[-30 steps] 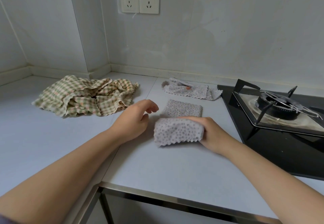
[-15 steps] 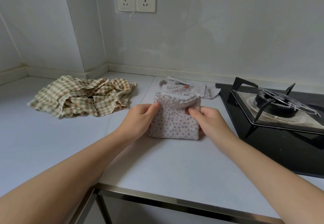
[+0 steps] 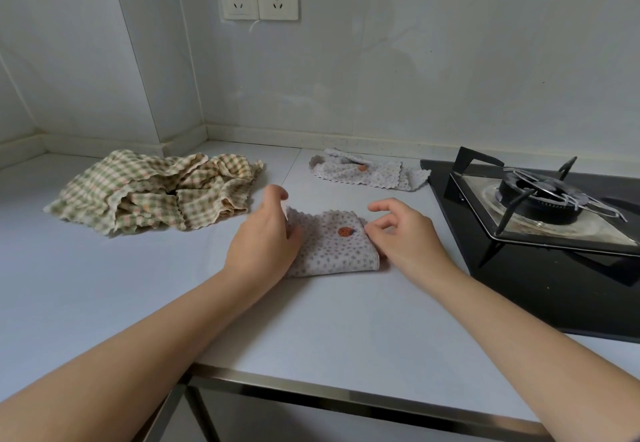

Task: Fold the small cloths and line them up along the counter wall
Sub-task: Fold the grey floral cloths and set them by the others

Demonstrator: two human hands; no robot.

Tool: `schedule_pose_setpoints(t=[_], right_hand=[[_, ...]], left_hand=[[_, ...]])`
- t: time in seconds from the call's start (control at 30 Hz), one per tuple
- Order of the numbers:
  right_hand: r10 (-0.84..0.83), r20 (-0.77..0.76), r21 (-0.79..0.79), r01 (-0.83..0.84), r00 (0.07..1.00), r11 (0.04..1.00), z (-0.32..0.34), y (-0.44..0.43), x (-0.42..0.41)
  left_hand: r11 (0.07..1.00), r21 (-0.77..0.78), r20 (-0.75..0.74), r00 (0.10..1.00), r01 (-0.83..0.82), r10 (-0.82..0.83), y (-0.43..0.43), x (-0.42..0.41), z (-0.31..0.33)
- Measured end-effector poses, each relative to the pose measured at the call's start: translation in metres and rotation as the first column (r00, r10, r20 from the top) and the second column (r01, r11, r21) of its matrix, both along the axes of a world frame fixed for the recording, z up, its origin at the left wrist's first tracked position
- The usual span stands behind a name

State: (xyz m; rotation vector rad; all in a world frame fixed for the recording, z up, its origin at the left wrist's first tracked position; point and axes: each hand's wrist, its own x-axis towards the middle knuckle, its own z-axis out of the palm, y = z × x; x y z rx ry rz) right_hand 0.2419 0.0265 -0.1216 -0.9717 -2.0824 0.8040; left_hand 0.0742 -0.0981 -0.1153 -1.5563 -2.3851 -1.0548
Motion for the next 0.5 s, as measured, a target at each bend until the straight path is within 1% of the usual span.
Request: schedule_pose_setpoints(t=[0.03, 0.07, 0.1, 0.13, 0.17, 0.2, 0.23, 0.27, 0.3, 0.33, 0.4, 0.43, 0.5], right_hand=[[0.002, 0.064, 0.075, -0.007, 0.998, 0.997, -0.001, 0.0, 0.001], [0.012, 0.118, 0.148, -0.029, 0.993, 0.989, -0.002, -0.001, 0.001], [0.03, 0.159, 0.208, -0.063, 0.987, 0.976, -0.002, -0.001, 0.002], [0.057, 0.19, 0.25, -0.104, 0.98, 0.963, -0.002, -0.001, 0.002], [0.08, 0.221, 0.277, -0.141, 0.972, 0.951, -0.002, 0.001, 0.002], [0.095, 0.253, 0.289, -0.169, 0.963, 0.942, -0.002, 0.002, 0.002], [0.097, 0.287, 0.289, -0.183, 0.953, 0.94, -0.001, 0.003, 0.003], [0.091, 0.317, 0.282, -0.186, 0.944, 0.941, -0.001, 0.004, 0.003], [0.085, 0.345, 0.27, -0.186, 0.935, 0.945, 0.0, 0.005, 0.005], [0.084, 0.37, 0.257, -0.189, 0.925, 0.948, 0.0, 0.005, 0.006], [0.092, 0.4, 0.254, -0.207, 0.912, 0.945, 0.0, 0.007, 0.009], [0.097, 0.401, 0.26, -0.215, 0.911, 0.941, 0.0, 0.007, 0.01], [0.106, 0.387, 0.28, -0.226, 0.916, 0.933, 0.0, 0.009, 0.009]], left_hand=[[1.0, 0.001, -0.147, 0.989, -0.015, 0.015, 0.0, -0.002, -0.001], [1.0, 0.019, -0.248, 0.969, 0.004, 0.001, 0.0, -0.002, 0.0], [0.997, 0.029, -0.294, 0.954, 0.069, -0.057, 0.001, -0.002, 0.001], [0.986, 0.013, -0.297, 0.942, 0.164, -0.153, 0.001, -0.001, 0.002], [0.96, -0.047, -0.287, 0.916, 0.277, -0.279, 0.002, 0.0, 0.003], [0.916, -0.137, -0.297, 0.867, 0.377, -0.401, 0.003, 0.001, 0.002], [0.876, -0.216, -0.335, 0.81, 0.431, -0.481, 0.003, 0.001, -0.001], [0.853, -0.258, -0.365, 0.772, 0.454, -0.521, 0.003, -0.001, -0.004], [0.851, -0.254, -0.371, 0.766, 0.46, -0.525, 0.003, -0.005, -0.004], [0.859, -0.216, -0.368, 0.776, 0.464, -0.512, 0.004, -0.01, -0.004], [0.89, -0.112, -0.346, 0.822, 0.442, -0.452, 0.001, -0.011, 0.001], [0.901, -0.091, -0.333, 0.839, 0.425, -0.43, -0.001, -0.009, 0.004], [0.895, -0.102, -0.347, 0.828, 0.434, -0.441, -0.004, -0.001, 0.008]])
